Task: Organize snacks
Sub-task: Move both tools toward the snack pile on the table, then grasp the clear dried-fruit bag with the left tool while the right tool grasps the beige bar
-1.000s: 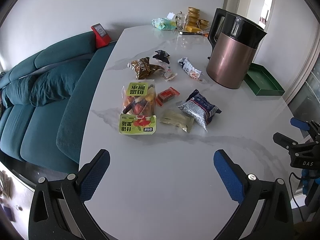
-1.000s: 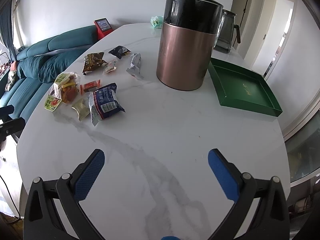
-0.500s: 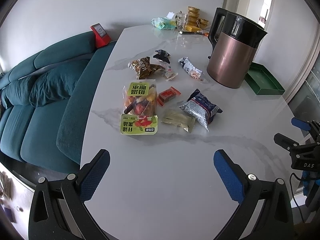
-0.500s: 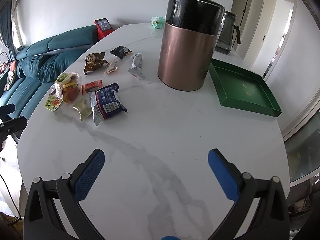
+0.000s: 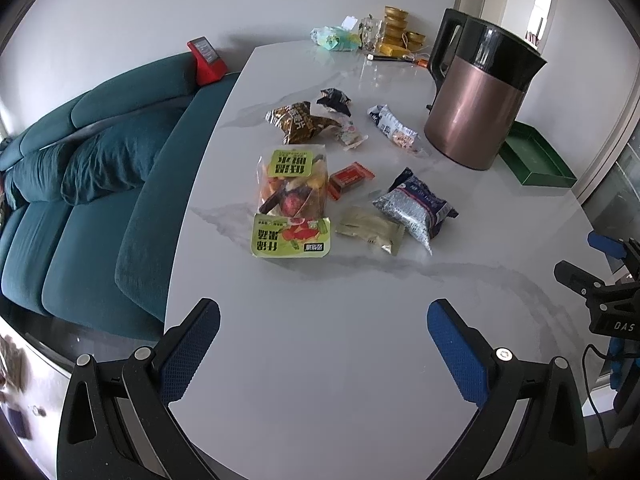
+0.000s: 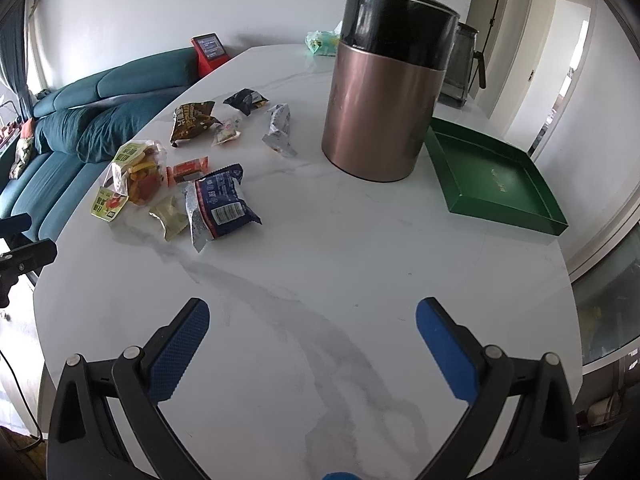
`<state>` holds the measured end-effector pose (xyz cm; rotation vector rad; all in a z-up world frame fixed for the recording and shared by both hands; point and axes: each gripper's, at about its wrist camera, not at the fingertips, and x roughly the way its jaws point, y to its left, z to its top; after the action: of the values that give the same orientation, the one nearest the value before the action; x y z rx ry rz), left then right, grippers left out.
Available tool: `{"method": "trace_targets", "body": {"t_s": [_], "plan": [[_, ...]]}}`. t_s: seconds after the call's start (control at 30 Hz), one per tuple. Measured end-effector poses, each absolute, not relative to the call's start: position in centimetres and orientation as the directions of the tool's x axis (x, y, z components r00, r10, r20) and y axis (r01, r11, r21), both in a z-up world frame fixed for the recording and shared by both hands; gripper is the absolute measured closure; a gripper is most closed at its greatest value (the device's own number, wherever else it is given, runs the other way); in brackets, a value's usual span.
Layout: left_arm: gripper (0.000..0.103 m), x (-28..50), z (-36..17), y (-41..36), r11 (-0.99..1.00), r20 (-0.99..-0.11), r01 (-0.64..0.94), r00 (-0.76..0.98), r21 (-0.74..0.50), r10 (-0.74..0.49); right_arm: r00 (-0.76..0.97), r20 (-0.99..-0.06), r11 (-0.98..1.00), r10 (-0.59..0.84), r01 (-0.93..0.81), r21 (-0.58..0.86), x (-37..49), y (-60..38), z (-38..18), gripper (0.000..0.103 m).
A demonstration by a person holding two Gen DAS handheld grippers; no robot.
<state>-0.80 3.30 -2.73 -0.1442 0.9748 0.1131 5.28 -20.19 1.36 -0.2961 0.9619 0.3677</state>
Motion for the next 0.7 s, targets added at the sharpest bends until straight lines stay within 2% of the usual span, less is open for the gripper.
{"method": "trace_targets", "body": {"t_s": [0.37, 0.7], "plan": [[0.001, 1.2, -4.0, 3.5, 0.980, -0.853, -0.178, 0.521, -0.086, 0.019, 0.488, -0.853, 0.878, 0.187, -0.473, -0.078, 6.7, -17.7, -0.2, 0.000], [0.001, 4.3, -4.9, 4.7, 0.970, -0.870, -0.235, 0.489, -0.058, 0.067, 0.463, -0.858, 0.849, 0.224, -0.525, -0.061, 9.3, -15.5, -1.4, 0.000]]}}
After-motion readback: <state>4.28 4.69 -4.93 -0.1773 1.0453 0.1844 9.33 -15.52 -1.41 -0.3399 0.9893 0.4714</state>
